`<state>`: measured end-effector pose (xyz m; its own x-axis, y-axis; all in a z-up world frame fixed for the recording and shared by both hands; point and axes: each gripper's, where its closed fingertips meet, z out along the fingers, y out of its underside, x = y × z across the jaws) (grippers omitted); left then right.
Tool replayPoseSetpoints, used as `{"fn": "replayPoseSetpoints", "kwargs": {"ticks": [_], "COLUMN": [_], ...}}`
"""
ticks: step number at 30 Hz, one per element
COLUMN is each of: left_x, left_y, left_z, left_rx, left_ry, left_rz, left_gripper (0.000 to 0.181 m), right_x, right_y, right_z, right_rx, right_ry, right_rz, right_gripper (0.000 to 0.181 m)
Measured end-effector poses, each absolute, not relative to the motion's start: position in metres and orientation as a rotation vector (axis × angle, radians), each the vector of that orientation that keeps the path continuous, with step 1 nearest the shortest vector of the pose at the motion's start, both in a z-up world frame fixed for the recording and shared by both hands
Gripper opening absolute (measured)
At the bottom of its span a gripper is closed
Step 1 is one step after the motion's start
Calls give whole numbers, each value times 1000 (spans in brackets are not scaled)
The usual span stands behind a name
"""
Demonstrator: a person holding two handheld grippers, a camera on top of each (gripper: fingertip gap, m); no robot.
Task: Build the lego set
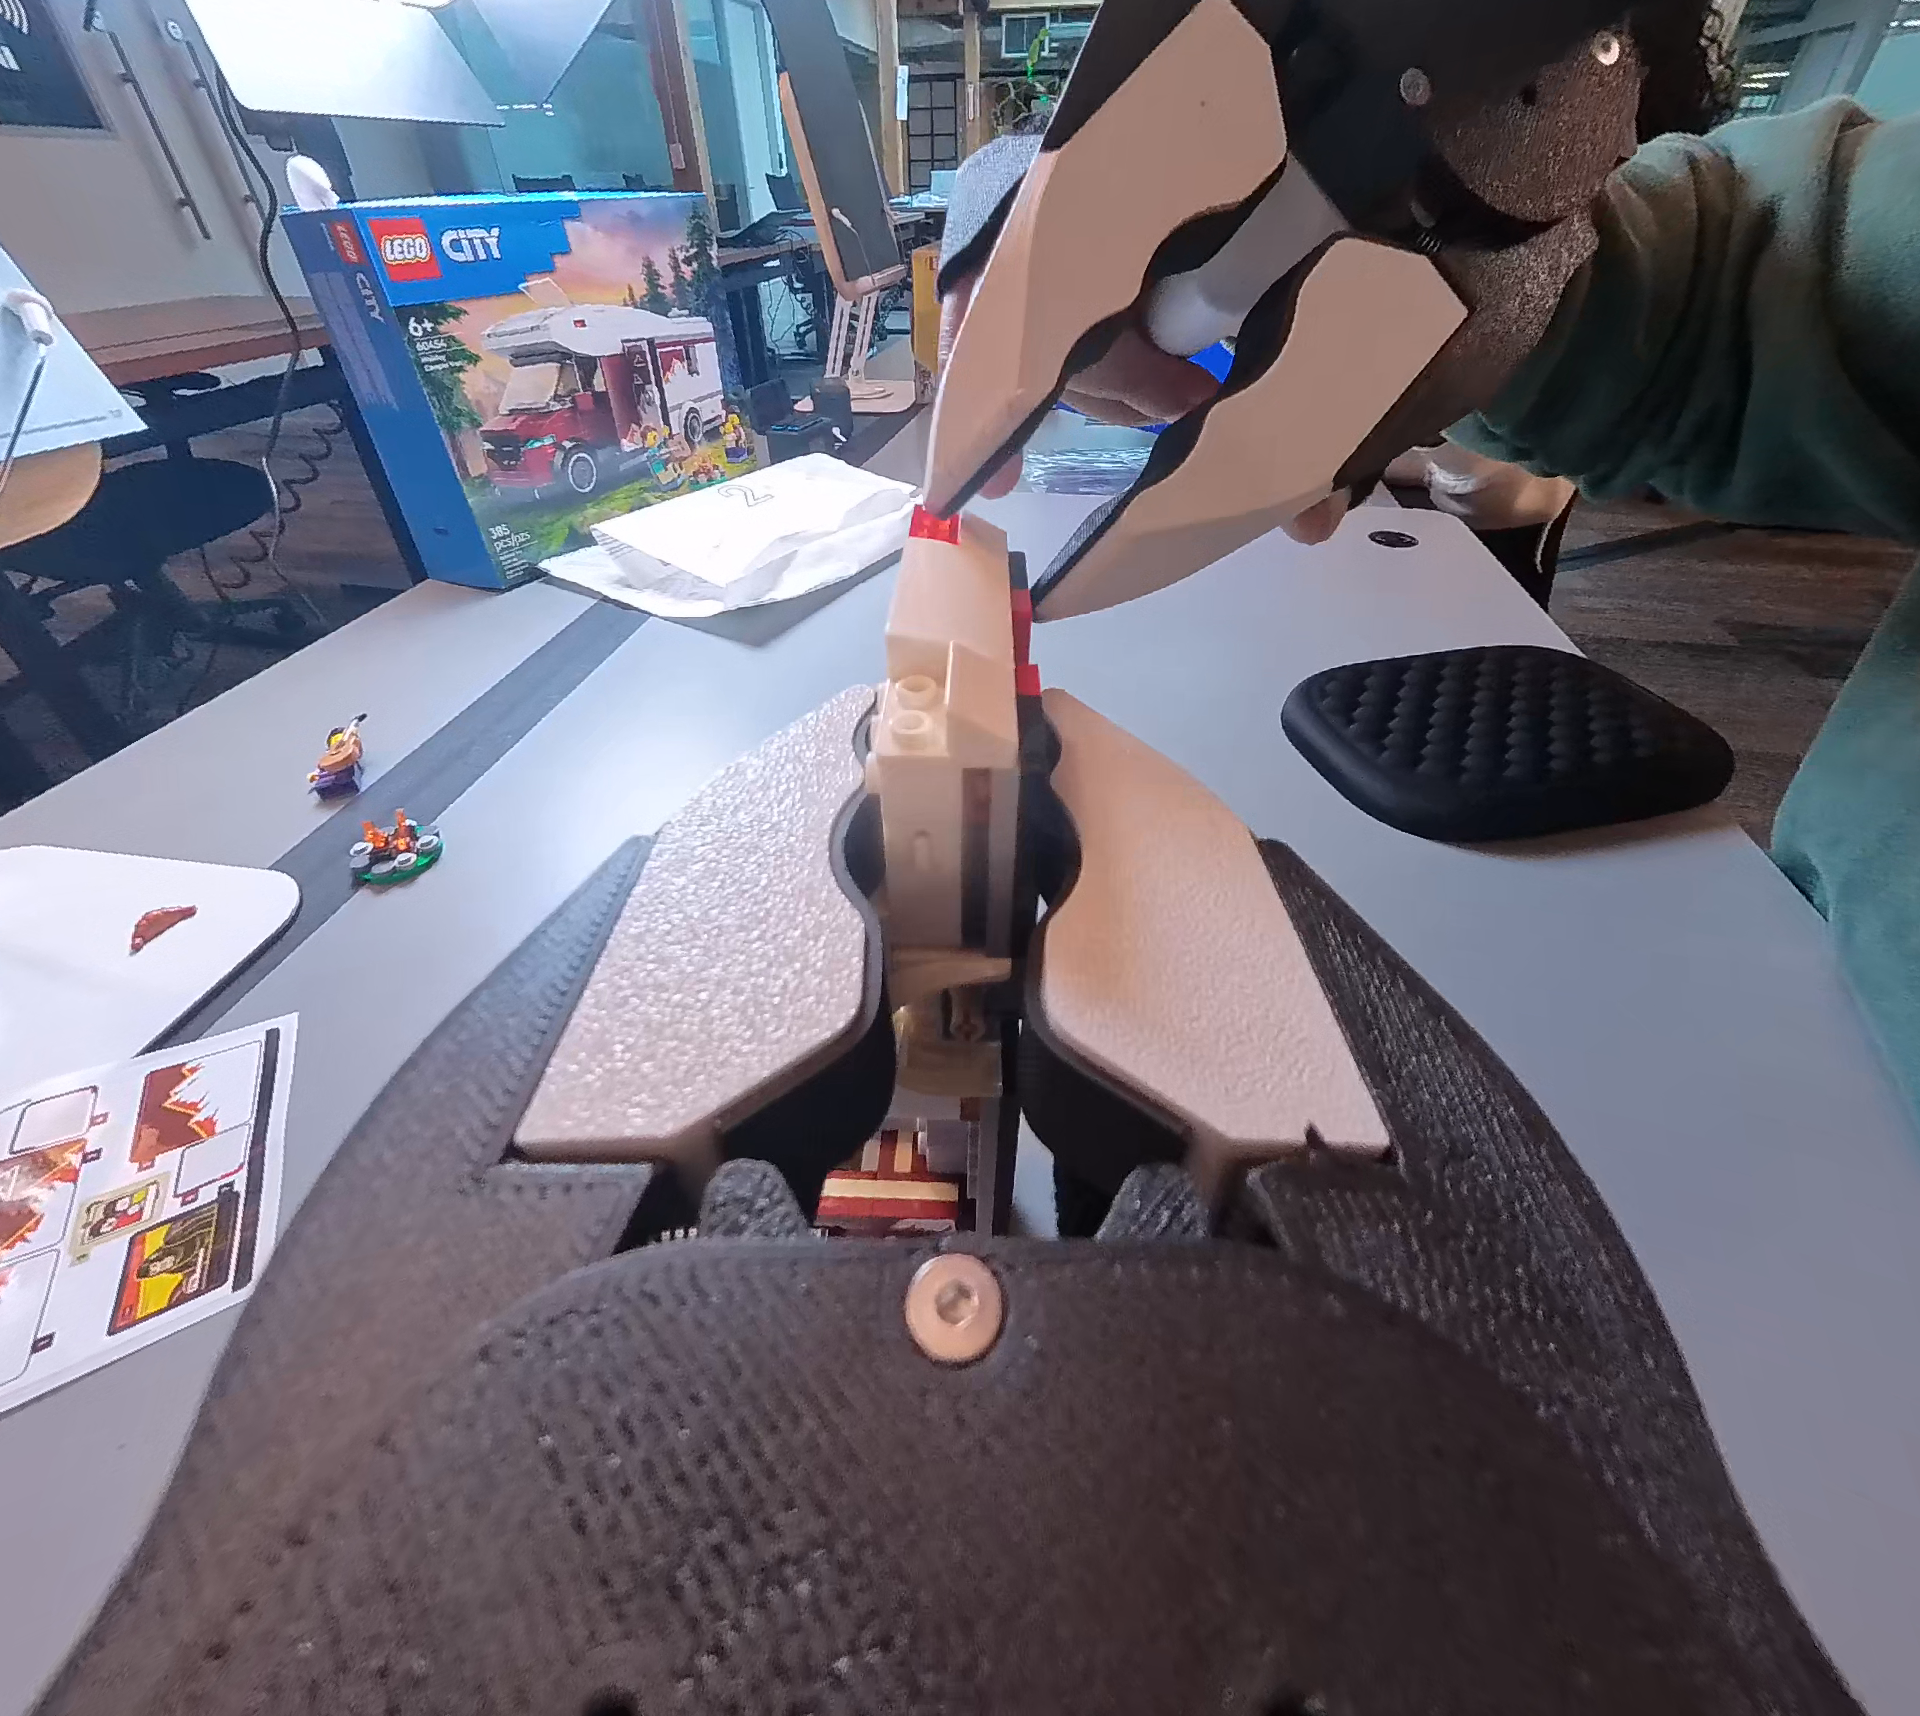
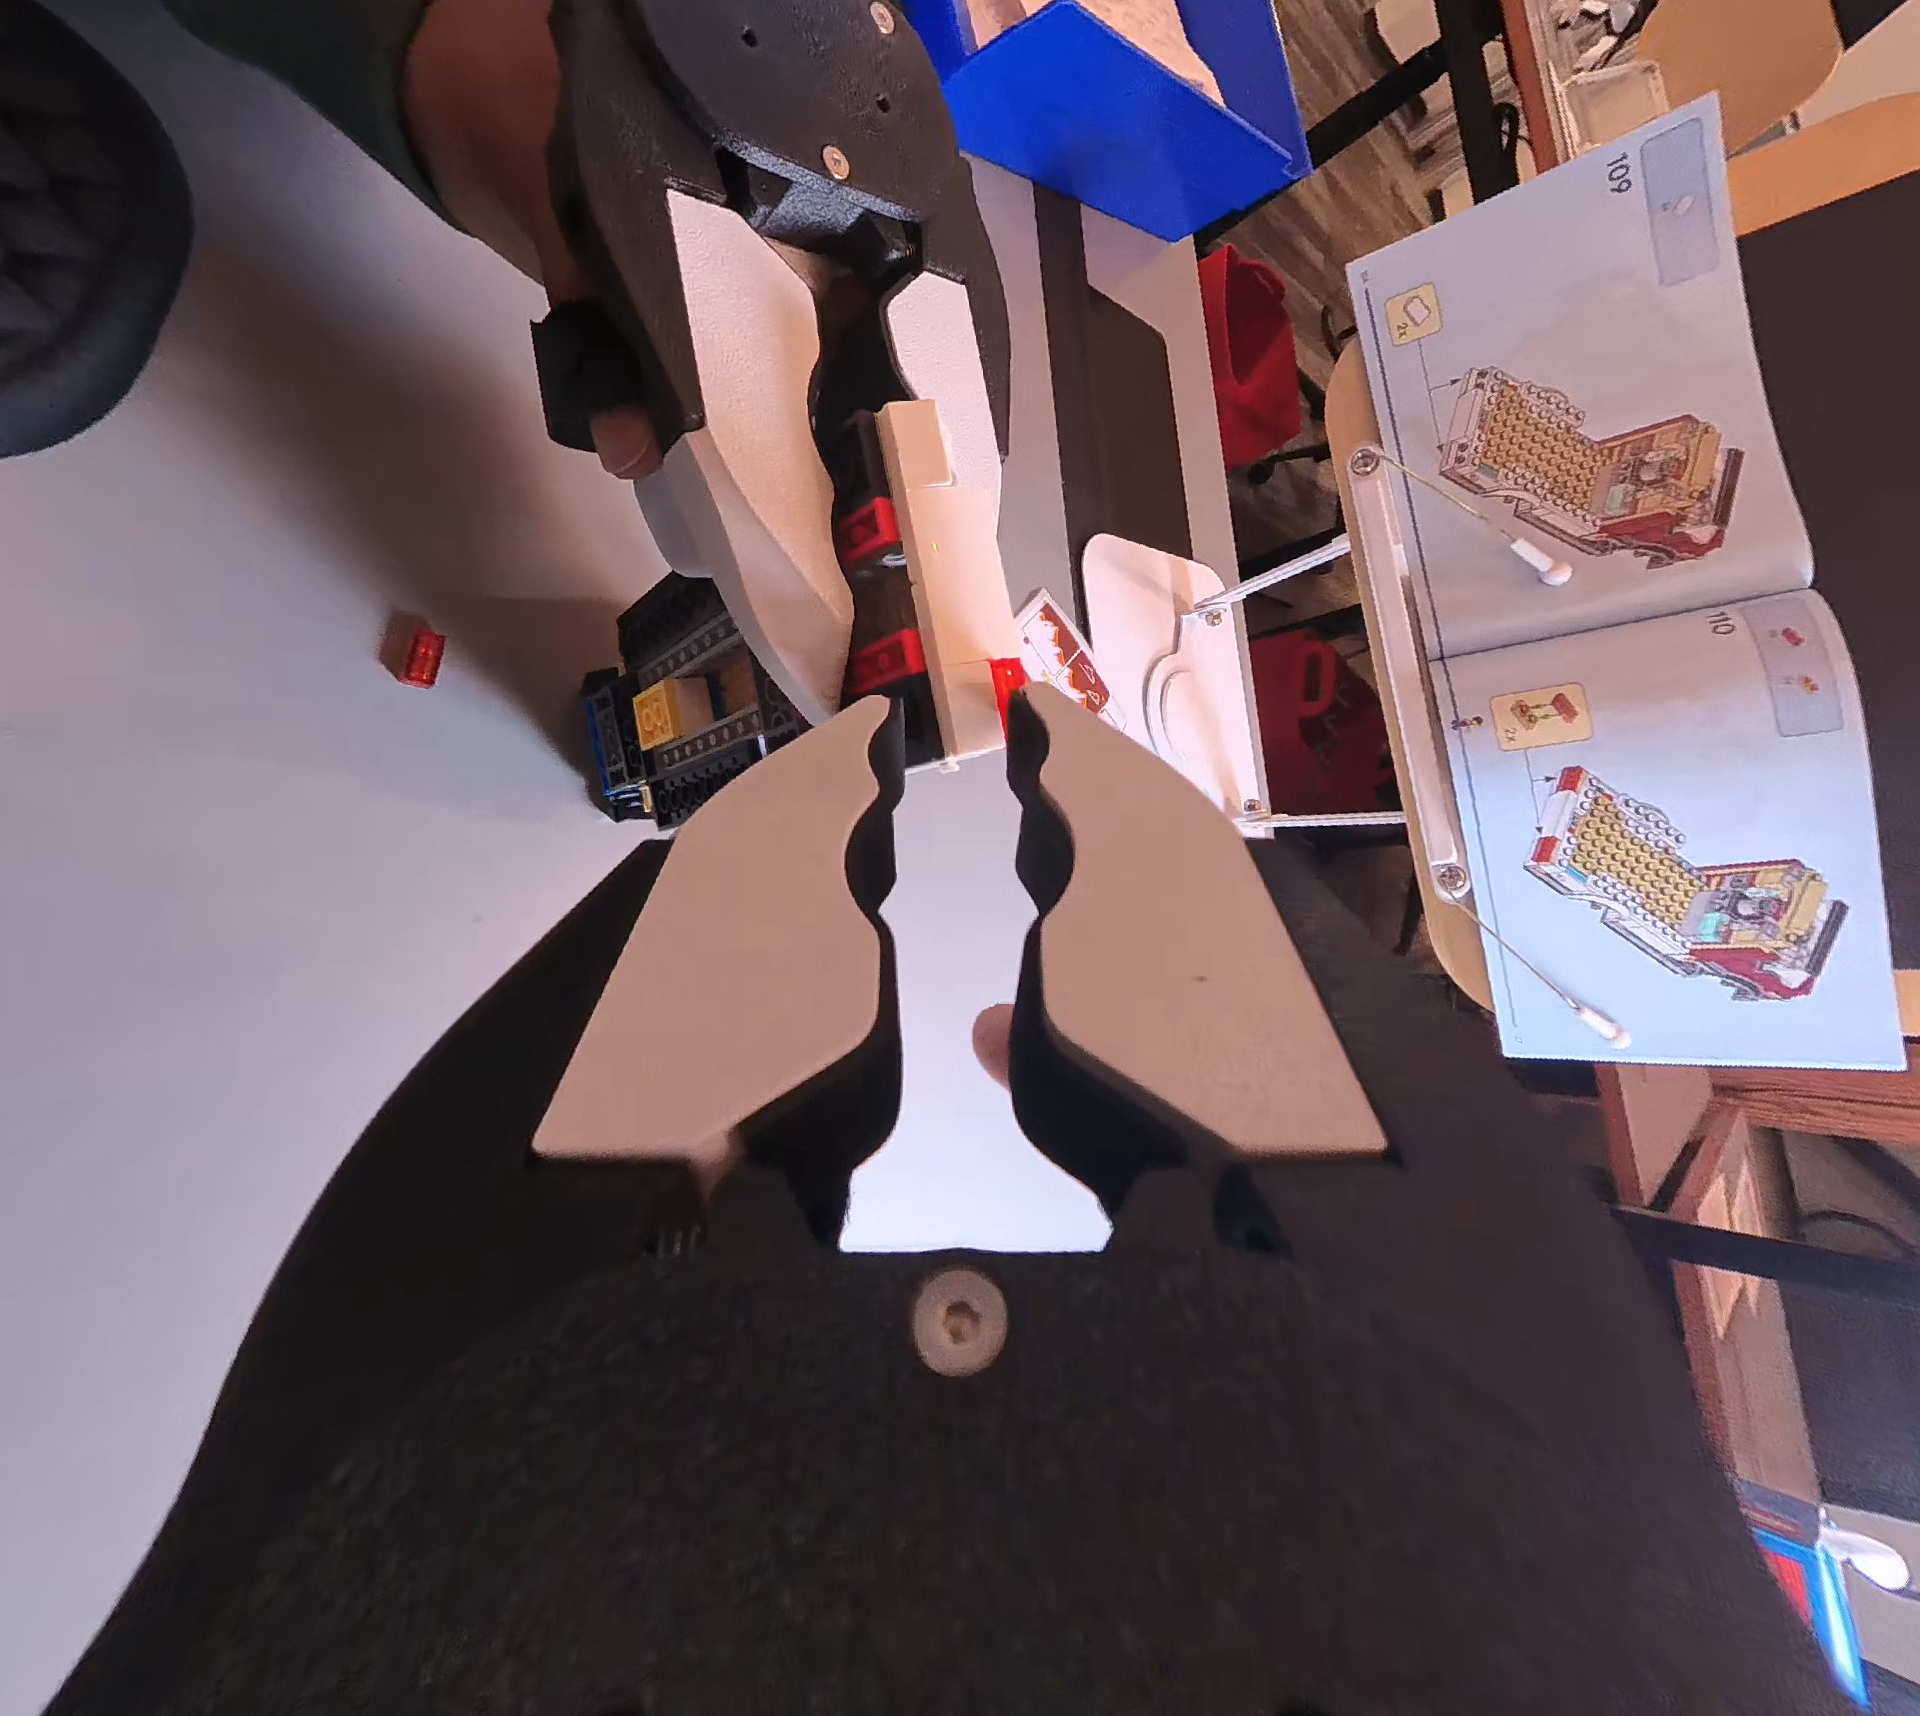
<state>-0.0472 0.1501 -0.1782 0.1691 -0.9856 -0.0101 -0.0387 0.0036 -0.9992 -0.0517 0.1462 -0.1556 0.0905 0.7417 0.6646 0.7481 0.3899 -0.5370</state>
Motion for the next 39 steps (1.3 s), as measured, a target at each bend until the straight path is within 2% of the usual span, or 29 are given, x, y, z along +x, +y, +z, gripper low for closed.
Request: {"fn": "replayPoseSetpoints", "kwargs": {"ticks": [17,21,23,29,34,39], "left_x": [-48,-48,-48,-48,-48,-48], "left_y": [150,148,147,140,138,136], "left_z": [-178,-179,-179,-178,-177,-177], "left_rx": [-1309,-1302,-1291,-1248,-1221,-1235], "left_ry": [1116,1132,1143,1198,1217,1231], "left_rz": [-1060,-1050,-1060,-1099,-1148,-1148], "left_gripper": [24,24,24,24,24,28], "right_x": [-54,-50,-47,-52,-63,-64], "right_y": [146,143,141,138,141,140], "right_z": [-153,-148,-154,-182,-197,-198], "right_rx": [-1386,-1357,-1419,-1473,-1405,-1391], "right_ry": [-1595,-1479,-1429,-1302,-1252,-1250], "right_rz": [105,173,303,818,888,875], "right_gripper": [18,42,47,43,29,29]}}
